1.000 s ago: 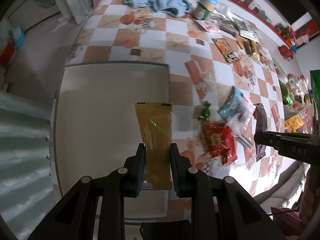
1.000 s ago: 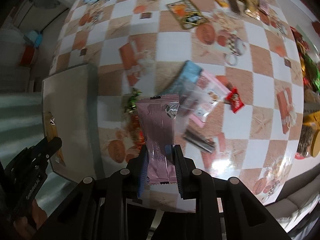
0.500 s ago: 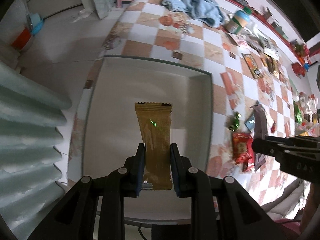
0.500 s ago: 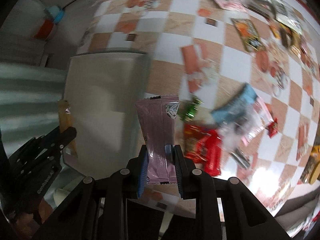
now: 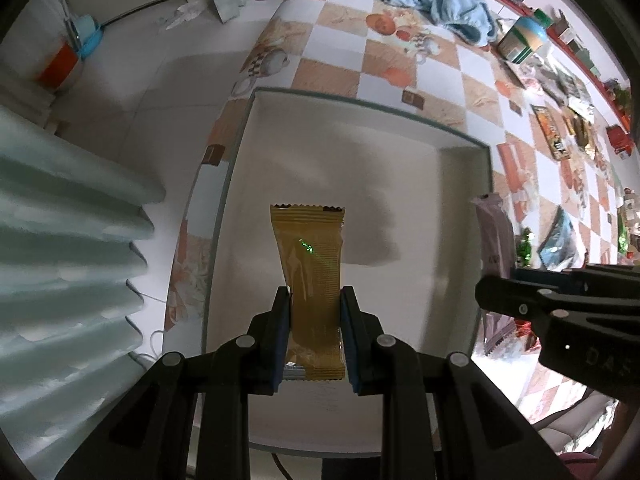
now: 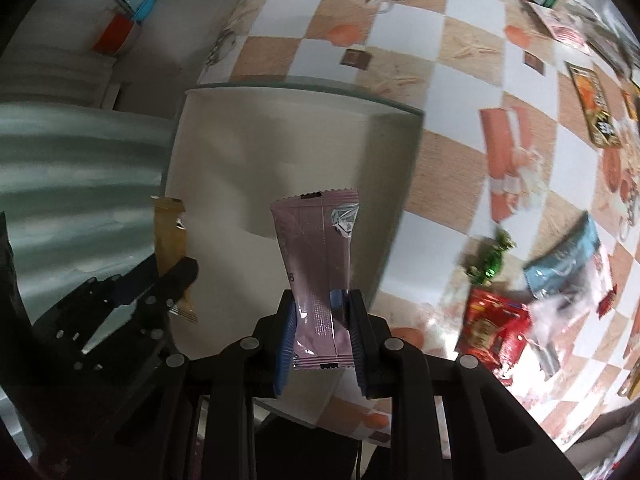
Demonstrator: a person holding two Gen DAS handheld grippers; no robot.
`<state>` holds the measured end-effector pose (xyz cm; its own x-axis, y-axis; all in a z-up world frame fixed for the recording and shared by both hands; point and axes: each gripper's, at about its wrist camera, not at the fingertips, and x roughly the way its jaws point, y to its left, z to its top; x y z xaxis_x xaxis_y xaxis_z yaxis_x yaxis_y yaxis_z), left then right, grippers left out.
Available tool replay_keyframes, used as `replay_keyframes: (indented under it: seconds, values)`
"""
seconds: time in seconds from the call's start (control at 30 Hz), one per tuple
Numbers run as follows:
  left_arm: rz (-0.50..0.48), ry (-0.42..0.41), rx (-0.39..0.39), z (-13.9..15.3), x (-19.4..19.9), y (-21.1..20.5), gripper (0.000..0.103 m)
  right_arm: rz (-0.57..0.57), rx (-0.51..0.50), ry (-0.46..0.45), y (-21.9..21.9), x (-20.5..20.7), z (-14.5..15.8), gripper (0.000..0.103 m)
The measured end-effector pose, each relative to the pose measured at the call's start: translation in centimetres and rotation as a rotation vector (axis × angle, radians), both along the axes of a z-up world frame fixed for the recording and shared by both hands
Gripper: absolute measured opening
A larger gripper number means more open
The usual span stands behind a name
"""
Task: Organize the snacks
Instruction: 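Carry the pink bar and gold bar over the white tray with both grippers, then open both grippers to drop the pink and gold bars into the tray, then grasp the red candy with the right gripper while the left grasps the green foil candy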
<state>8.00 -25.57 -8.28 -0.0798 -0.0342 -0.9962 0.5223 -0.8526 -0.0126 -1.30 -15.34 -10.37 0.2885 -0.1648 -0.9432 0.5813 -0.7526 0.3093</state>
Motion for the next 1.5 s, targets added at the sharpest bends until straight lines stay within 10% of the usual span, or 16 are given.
replay_keyframes:
  seconds: [0.6, 0.73, 0.87, 1.03, 1.17, 1.5]
  values:
    - [-0.011, -0.059, 0.003, -2.5, -0.3, -0.1, 0.027, 0.013, 0.012, -0.034, -3.7, 0.7, -2.1, 0.027]
    - [-0.024, -0.059, -0.005, -2.2, -0.8, 0.5, 0.045, 0.013, 0.02, -0.038, -3.5, 0.6, -2.3, 0.027]
    - [-0.021, -0.04, -0.031, -1.4, -1.0, 0.9, 0.074, 0.005, 0.009, -0.025, -3.3, 0.4, -1.9, 0.072]
    - [-0.026, -0.044, -0.024, -0.9, -1.2, 1.0, 0.076, 0.0, -0.012, -0.012, -3.0, 0.0, -1.1, 0.072]
    - [-0.047, -0.045, -0.026, -0.5, -1.7, 1.6, 0.076, -0.046, -0.007, -0.018, -1.1, -0.7, -1.1, 0.101]
    - [-0.171, -0.012, -0.008, 0.5, -4.7, 6.2, 0.076, -0.245, 0.057, -0.036, 8.4, -2.8, -1.9, 0.101]
